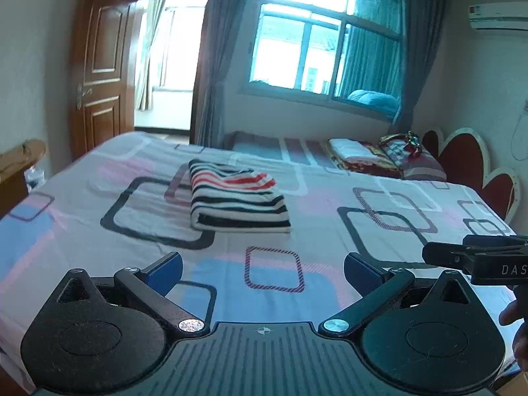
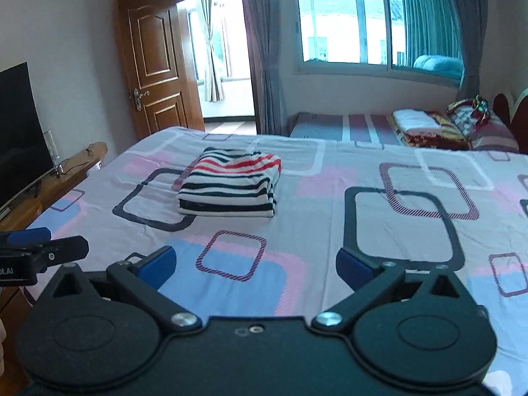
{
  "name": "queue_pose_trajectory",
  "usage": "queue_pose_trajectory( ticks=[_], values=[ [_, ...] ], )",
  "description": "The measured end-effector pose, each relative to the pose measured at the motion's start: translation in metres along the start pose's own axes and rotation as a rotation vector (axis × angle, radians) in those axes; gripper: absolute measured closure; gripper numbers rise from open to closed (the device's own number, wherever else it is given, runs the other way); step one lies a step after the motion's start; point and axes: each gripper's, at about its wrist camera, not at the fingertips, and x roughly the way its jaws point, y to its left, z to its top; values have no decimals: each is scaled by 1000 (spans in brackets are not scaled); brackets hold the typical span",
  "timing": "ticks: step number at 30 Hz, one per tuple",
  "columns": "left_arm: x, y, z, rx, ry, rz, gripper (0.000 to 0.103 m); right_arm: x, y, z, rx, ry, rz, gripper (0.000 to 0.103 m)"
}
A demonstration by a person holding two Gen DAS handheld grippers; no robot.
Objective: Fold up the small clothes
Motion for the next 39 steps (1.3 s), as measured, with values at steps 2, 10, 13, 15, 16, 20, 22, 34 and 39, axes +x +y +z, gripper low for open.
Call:
queue_pose_trajectory(
  ticks=[2, 10, 13, 15, 16, 20, 22, 34, 39],
  values=[
    [-4, -3, 3, 8, -10, -2, 0, -8, 0, -1, 4, -16, -7, 1],
    [-14, -18, 9, 39, -28, -17, 0, -19, -1, -2, 12, -42, -27, 1],
    [-14, -23, 10, 44, -28, -14, 0, -20, -1, -3, 13, -45, -21, 1],
    [-13, -23, 9, 43, -26, -11, 0, -20, 1, -4, 6, -48, -19, 1],
    [-14, -23, 9, 43, -25, -9, 0, -20, 2, -4, 3, -47, -18, 1],
    [-15, -23, 10, 44, -27, -6, 0, -19, 4, -4, 0, -48, -10, 1],
    [-15, -23, 11, 45, -29, -4, 0, -18, 4, -4, -2, -49, -9, 1],
    [-15, -27, 11, 48, -30, -4, 0, -17, 6, -4, -8, -55, -5, 1],
    [-13, -31, 10, 49, -29, -12, 0, -17, 6, -4, -12, -55, -6, 1]
  ],
)
